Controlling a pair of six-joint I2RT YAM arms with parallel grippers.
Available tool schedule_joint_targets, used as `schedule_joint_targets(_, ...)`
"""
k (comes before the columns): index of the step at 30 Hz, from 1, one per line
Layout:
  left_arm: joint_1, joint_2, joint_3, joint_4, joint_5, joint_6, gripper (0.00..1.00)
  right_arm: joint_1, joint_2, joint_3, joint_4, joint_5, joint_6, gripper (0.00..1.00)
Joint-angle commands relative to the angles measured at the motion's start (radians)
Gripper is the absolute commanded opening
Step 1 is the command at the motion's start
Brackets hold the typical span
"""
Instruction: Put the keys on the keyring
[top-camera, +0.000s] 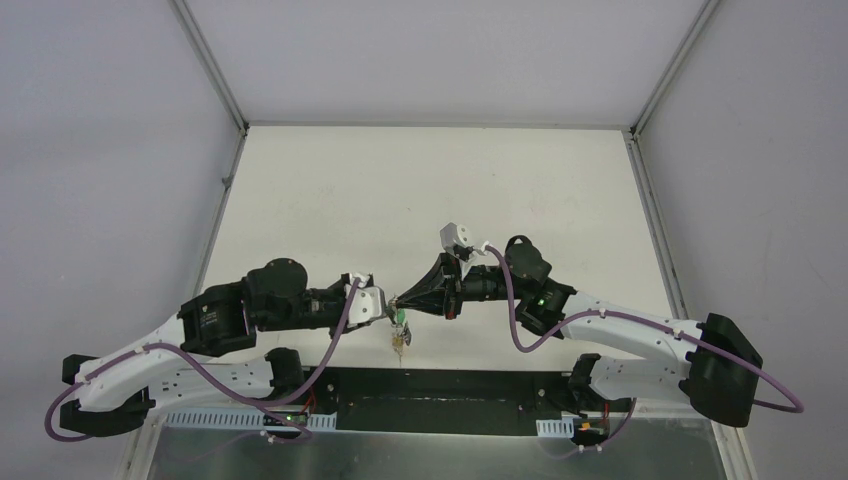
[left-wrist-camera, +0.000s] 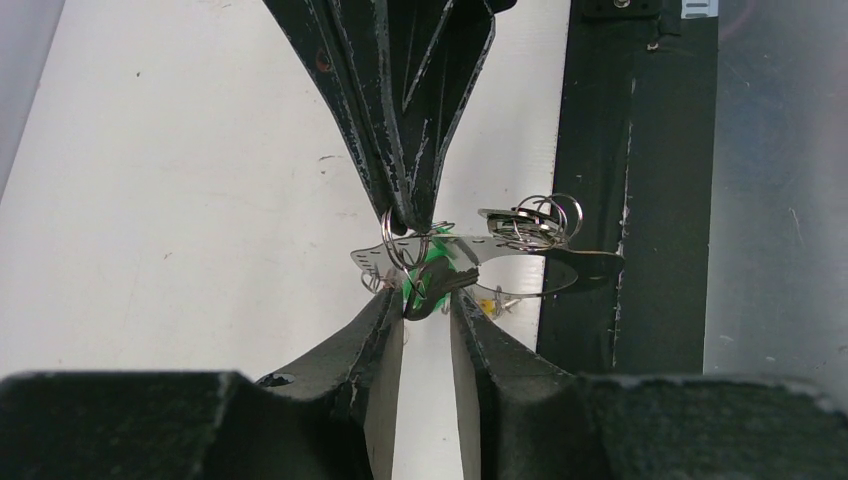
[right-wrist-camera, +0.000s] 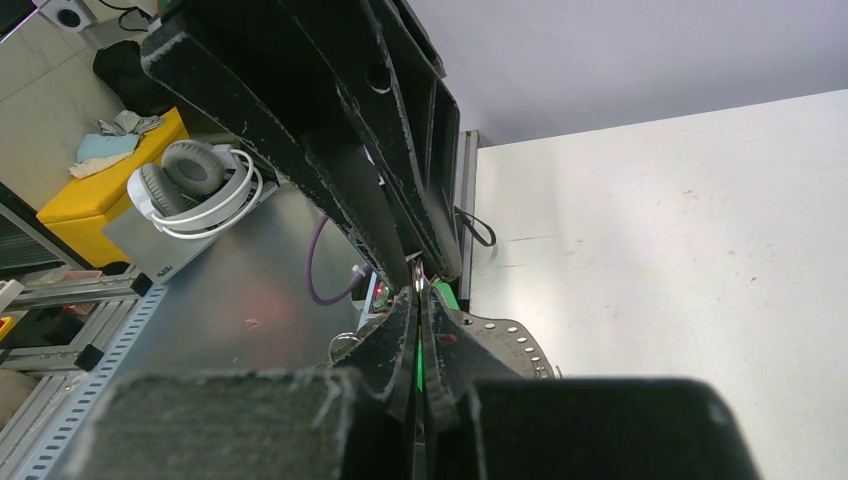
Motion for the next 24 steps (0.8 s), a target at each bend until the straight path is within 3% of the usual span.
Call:
schedule_joint_targets(1,-0.006,0.012,0.024,0.052,-0.010,-0.030,0.24,0.004,-0.018,0.022,0.083,-0.002,0.010,0.00)
schedule_joint_targets(5,-0.007,0.016,0.023,0.053,-0.019,-0.036,0.20,0.004,-0.016,0.024,0.083,-0.003,0.010,0.00)
schedule_joint_targets(11,-0.006,0.016,0.023,0.059,-0.051,-0.063,0.21,0.004,-0.013,0.028,0.083,-0.007,0.009,0.00)
schedule_joint_targets(19,-0.007,0.018,0.018,0.058,-0.056,-0.084,0.00,0.004,-0.010,0.032,0.085,-0.003,0.007,0.00)
schedule_joint_targets(24,-0.007,0.024,0.022,0.054,-0.052,-0.113,0.00,0.005,-0.012,0.034,0.091,0.007,0.010,0.00)
